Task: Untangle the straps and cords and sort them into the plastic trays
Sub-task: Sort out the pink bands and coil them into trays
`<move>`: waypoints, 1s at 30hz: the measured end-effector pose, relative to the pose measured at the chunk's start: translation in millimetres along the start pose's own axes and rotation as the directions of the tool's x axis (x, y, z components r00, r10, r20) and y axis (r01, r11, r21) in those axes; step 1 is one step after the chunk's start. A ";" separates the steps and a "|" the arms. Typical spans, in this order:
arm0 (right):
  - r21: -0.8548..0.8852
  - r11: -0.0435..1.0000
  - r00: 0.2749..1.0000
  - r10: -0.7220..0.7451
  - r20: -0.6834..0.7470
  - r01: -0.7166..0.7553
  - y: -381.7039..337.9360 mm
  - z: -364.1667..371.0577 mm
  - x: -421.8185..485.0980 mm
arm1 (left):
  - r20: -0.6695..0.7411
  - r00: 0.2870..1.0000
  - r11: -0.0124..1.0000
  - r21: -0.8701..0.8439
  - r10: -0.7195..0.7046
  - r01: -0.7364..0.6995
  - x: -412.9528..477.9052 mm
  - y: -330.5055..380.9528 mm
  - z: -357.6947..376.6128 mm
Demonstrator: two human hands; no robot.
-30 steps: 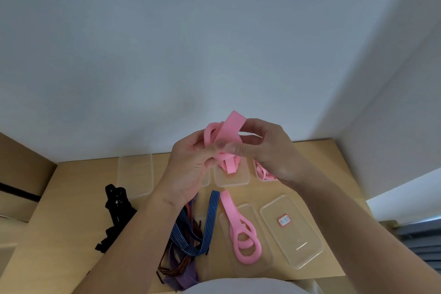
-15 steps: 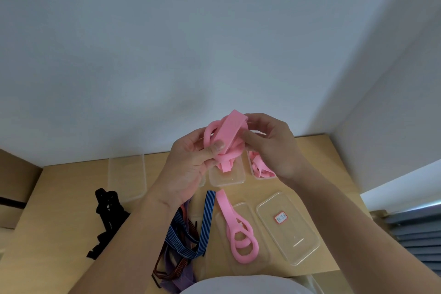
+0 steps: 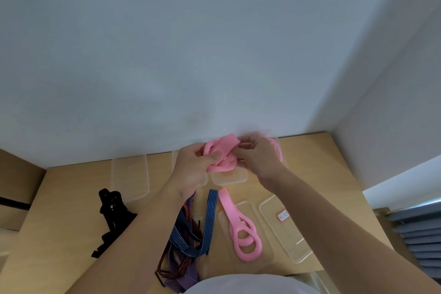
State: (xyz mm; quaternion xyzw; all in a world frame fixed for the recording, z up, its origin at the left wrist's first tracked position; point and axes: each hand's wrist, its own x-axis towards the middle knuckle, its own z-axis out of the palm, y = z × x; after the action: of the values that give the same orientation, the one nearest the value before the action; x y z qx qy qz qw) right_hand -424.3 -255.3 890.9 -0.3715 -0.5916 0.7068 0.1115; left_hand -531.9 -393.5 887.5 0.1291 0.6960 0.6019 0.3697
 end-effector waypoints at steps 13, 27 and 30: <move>-0.314 0.946 0.989 0.034 -0.142 -0.078 66.4 9.1 26.6 | -0.035 0.990 0.914 0.381 -0.136 0.139 64.1 -47.2 33.8; -0.902 0.360 0.948 -0.288 0.135 0.238 102.3 19.3 35.9 | -0.182 0.979 0.943 0.302 -0.090 0.142 70.5 -75.2 40.6; -0.929 0.284 0.951 -0.261 0.163 0.237 105.6 21.7 36.3 | -0.104 0.991 0.897 0.425 -0.084 0.121 74.2 -72.9 34.6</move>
State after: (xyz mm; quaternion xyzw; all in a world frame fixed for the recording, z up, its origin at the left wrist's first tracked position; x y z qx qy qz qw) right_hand -434.2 -279.0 780.1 -0.2777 -0.9389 0.2031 -0.0092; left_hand -540.8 -339.1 792.7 0.1456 0.8322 0.4180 0.3339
